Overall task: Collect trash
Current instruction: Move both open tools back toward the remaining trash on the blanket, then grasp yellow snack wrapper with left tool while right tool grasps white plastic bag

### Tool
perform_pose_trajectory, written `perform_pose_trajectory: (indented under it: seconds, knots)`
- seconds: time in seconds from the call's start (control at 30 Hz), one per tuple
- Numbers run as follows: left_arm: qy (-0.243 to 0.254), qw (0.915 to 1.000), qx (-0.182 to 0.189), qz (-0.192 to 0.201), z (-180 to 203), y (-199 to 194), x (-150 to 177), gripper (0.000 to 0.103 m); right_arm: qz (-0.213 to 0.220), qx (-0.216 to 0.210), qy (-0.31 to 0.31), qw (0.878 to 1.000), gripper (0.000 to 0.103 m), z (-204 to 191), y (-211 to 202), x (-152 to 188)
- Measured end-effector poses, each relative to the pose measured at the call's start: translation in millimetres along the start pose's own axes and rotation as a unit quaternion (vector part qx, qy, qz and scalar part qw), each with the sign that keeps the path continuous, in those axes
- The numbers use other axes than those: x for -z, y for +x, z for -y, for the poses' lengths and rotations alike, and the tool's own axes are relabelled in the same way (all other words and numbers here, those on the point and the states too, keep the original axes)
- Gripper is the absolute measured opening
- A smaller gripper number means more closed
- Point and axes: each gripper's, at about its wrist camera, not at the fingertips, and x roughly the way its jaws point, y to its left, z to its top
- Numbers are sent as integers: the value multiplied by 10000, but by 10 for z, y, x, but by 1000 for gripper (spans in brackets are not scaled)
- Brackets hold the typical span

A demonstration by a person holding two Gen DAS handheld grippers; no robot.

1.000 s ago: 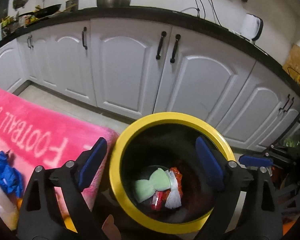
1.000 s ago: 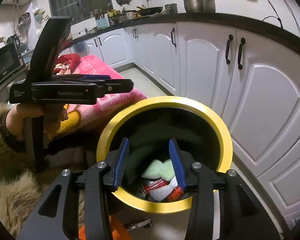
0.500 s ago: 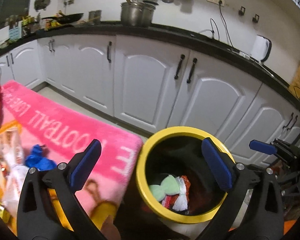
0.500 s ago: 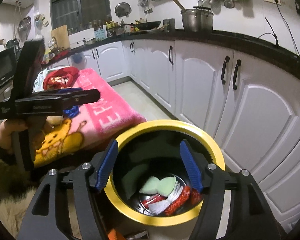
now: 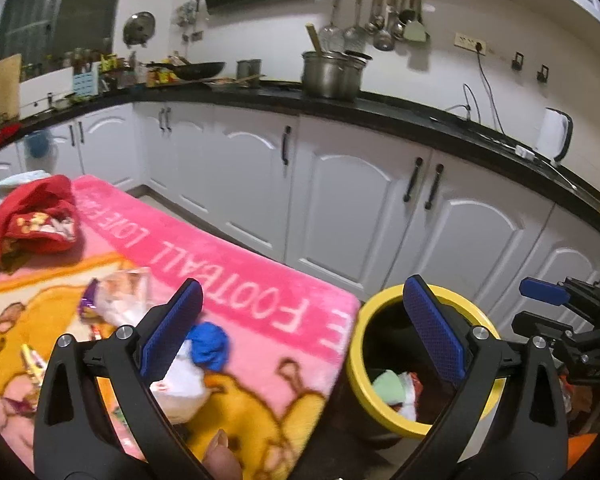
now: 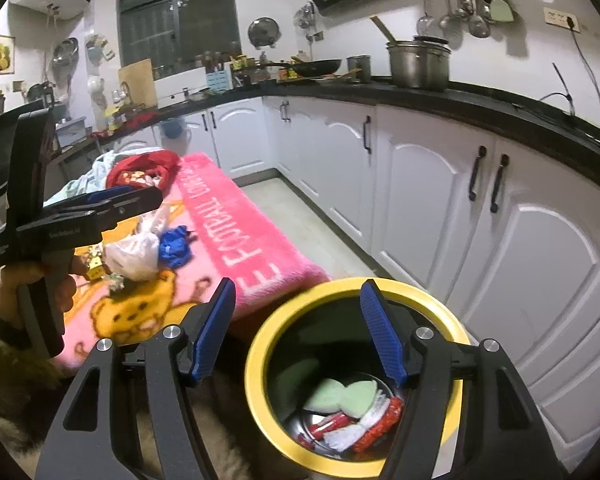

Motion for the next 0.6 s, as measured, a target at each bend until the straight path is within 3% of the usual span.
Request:
perform_pose_trajectory:
  seconds: [0.6]
  knots:
    - [-456, 9967, -655, 157, -685, -350, 123, 92, -60, -491, -117, 9987, 63, -580, 326, -348]
